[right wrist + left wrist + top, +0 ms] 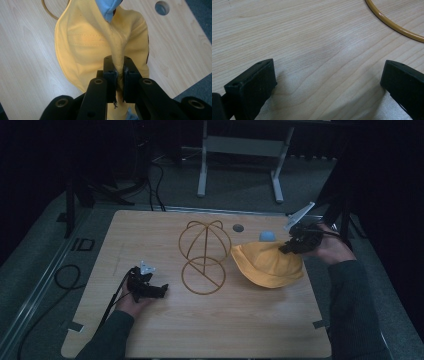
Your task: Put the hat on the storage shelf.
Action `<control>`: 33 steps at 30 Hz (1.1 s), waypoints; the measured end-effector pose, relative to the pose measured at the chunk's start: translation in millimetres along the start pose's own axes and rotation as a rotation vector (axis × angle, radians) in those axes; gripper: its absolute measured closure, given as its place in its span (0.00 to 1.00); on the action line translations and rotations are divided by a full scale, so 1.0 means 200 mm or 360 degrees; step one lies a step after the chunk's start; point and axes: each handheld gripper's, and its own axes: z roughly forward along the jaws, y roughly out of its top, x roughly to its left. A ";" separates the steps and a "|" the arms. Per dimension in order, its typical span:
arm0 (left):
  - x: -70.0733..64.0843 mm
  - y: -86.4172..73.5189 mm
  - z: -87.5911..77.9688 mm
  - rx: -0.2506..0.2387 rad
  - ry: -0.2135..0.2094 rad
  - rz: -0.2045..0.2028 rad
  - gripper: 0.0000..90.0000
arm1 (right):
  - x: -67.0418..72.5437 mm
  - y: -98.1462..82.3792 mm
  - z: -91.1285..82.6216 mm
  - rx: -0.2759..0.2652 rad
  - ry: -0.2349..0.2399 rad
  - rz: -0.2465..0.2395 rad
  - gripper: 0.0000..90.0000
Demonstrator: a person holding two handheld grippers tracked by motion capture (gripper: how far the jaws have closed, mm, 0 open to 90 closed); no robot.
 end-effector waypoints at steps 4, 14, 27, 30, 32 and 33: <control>0.00 0.00 0.00 0.0000 0.0000 0.0000 0.00 | -0.01 -0.02 -0.03 -0.0046 -0.0008 0.0014 0.93; 0.00 0.00 0.00 0.0000 0.0000 0.0000 0.00 | -0.02 -0.03 -0.10 -0.0175 -0.0005 0.0035 0.93; 0.00 0.00 0.00 0.0001 0.0000 0.0001 0.00 | -0.02 0.02 -0.15 -0.0309 -0.0028 0.0033 0.94; 0.00 0.00 0.00 0.0001 0.0000 0.0001 0.00 | -0.02 0.03 -0.17 -0.0343 -0.0026 0.0025 0.94; 0.00 0.00 0.00 0.0000 0.0000 0.0000 0.00 | -0.01 0.04 -0.18 -0.0360 -0.0025 0.0021 0.94; 0.00 0.00 0.00 0.0001 0.0000 0.0001 0.00 | -0.01 0.05 -0.18 -0.0369 -0.0021 0.0016 0.94</control>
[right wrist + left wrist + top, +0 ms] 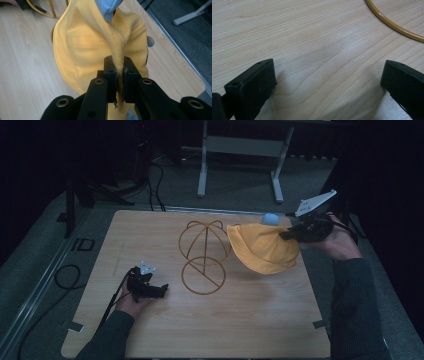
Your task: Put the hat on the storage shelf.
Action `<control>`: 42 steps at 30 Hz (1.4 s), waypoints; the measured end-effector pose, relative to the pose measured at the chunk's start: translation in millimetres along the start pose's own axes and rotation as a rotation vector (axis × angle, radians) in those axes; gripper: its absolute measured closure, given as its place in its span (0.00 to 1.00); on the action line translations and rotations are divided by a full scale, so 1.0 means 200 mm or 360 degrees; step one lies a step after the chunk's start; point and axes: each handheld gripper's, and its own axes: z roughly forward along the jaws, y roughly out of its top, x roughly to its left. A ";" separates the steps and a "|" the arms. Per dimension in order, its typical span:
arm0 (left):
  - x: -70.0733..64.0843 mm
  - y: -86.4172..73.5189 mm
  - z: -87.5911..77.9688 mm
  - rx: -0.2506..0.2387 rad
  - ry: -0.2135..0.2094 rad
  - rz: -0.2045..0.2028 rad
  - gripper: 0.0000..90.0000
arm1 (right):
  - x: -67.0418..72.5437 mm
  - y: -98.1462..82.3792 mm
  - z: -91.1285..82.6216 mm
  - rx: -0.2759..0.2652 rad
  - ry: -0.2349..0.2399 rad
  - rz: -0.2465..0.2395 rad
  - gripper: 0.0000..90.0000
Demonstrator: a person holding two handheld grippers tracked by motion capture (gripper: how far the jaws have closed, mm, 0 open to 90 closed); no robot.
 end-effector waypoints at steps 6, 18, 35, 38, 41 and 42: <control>0.00 0.00 0.00 -0.0001 0.0000 -0.0001 0.00 | 0.01 0.04 0.00 -0.0037 0.0016 -0.0013 0.94; 0.00 0.00 0.00 0.0000 0.0000 0.0001 0.00 | 0.02 0.12 -0.01 -0.0128 0.0054 -0.0040 0.94; 0.00 0.00 0.00 0.0003 -0.0002 0.0001 0.00 | 0.05 0.24 0.01 -0.0238 0.0082 -0.0060 0.94; 0.00 0.00 0.00 0.0003 -0.0002 0.0001 0.00 | 0.06 0.28 0.04 -0.0227 0.0069 -0.0057 0.94; 0.00 0.00 0.00 0.0003 -0.0002 0.0001 0.00 | 0.07 0.32 0.08 -0.0227 0.0067 -0.0066 0.94; 0.00 0.00 0.00 0.0003 -0.0002 0.0001 0.00 | 0.07 0.33 0.08 -0.0228 0.0064 -0.0065 0.94</control>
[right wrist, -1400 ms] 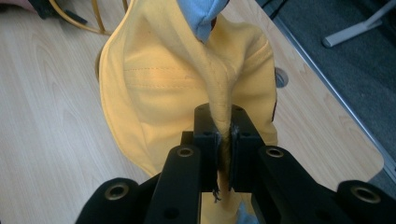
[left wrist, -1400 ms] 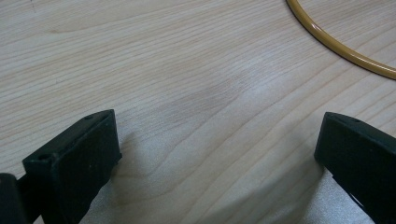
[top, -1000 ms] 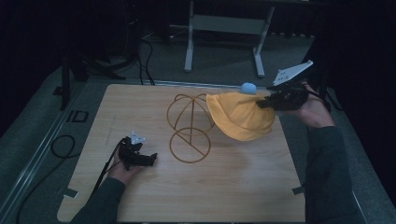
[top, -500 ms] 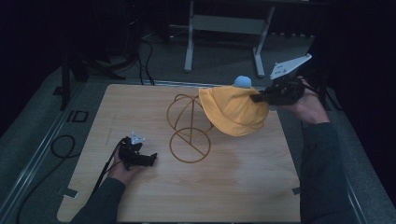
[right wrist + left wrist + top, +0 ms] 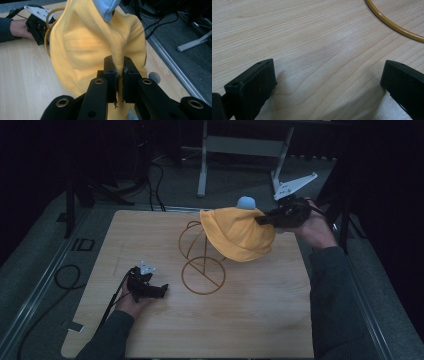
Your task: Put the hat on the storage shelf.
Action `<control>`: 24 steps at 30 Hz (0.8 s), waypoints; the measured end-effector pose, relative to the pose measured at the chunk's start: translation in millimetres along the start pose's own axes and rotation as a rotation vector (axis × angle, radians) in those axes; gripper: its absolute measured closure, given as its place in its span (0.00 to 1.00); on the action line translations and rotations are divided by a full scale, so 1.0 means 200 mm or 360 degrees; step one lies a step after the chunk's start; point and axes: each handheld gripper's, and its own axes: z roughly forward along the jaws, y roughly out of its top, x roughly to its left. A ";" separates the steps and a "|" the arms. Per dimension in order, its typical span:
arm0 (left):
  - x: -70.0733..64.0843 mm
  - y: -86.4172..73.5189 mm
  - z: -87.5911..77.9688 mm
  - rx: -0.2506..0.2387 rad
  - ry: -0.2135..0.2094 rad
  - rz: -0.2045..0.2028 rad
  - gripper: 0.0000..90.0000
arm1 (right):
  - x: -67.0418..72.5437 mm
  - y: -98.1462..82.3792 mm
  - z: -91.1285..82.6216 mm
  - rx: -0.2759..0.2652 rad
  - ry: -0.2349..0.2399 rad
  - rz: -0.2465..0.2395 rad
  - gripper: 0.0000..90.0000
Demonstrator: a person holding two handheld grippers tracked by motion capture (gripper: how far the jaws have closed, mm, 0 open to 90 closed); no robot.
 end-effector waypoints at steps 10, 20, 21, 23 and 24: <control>0.00 0.00 0.00 -0.0006 0.0002 -0.0007 0.00 | 0.04 0.10 0.11 0.0031 0.0008 -0.0043 0.94; 0.00 0.00 0.00 -0.0003 0.0001 0.0000 0.00 | 0.08 0.18 0.19 0.0043 0.0005 -0.0075 0.93; 0.00 0.00 0.00 -0.0002 0.0001 0.0001 0.00 | 0.09 0.19 0.19 0.0040 0.0004 -0.0079 0.93; 0.00 0.00 0.00 -0.0003 0.0001 0.0001 0.00 | 0.10 0.22 0.20 0.0045 0.0003 -0.0091 0.93; 0.00 0.00 0.00 -0.0005 0.0000 -0.0001 0.00 | 0.11 0.23 0.21 0.0046 0.0007 -0.0095 0.93</control>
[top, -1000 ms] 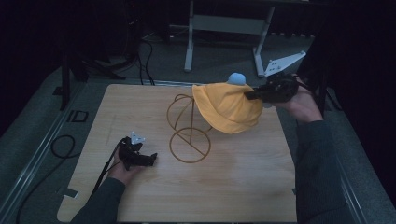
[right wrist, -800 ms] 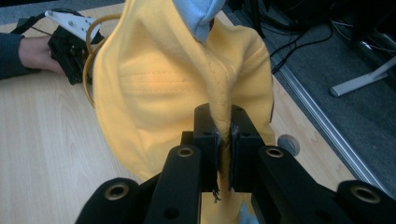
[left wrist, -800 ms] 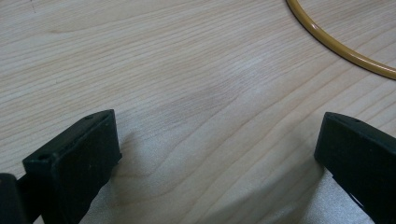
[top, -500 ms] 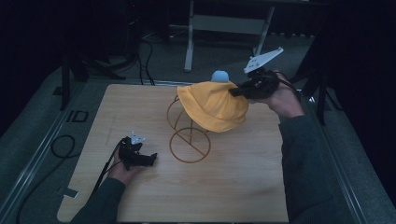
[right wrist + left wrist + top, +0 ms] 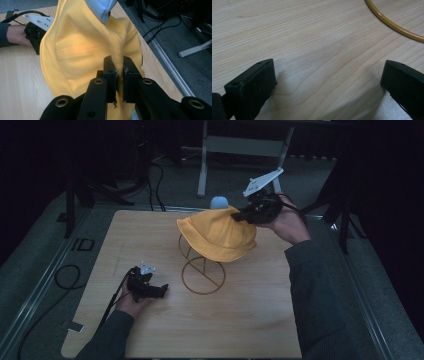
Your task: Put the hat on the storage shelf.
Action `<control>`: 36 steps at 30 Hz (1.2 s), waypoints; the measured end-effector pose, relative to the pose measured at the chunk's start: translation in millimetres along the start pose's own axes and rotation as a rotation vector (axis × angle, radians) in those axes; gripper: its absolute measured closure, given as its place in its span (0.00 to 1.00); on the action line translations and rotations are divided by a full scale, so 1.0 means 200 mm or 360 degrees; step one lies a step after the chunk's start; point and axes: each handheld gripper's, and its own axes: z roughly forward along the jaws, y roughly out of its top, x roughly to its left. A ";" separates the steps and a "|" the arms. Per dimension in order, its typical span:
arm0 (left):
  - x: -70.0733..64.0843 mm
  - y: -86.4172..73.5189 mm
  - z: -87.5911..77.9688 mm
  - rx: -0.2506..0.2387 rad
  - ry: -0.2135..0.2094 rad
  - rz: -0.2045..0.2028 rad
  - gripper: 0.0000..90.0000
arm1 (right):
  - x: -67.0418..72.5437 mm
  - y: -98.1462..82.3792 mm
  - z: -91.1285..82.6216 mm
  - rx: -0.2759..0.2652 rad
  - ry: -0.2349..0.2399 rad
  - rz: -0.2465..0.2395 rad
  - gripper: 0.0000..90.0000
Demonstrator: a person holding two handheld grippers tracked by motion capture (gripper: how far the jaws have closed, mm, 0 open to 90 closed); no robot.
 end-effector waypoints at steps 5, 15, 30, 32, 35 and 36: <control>0.00 0.00 0.00 -0.0003 0.0002 -0.0003 0.00 | 0.04 0.08 0.05 0.0010 0.0015 -0.0051 0.93; 0.00 0.00 0.00 -0.0003 0.0004 0.0001 0.00 | 0.13 0.20 0.20 0.0086 0.0053 -0.0129 0.92; 0.00 0.00 0.00 -0.0002 0.0002 0.0001 0.00 | 0.25 0.25 0.26 0.0090 0.0108 -0.0241 0.70; 0.00 0.00 0.00 -0.0002 0.0003 0.0003 0.00 | 0.24 0.25 0.25 0.0072 0.0111 -0.0229 0.68; 0.00 0.00 0.00 -0.0003 0.0004 0.0003 0.00 | 0.23 0.25 0.21 0.0020 0.0090 -0.0207 0.60; 0.00 0.00 0.00 -0.0003 0.0003 0.0004 0.00 | 0.23 0.25 0.20 0.0011 0.0082 -0.0205 0.58</control>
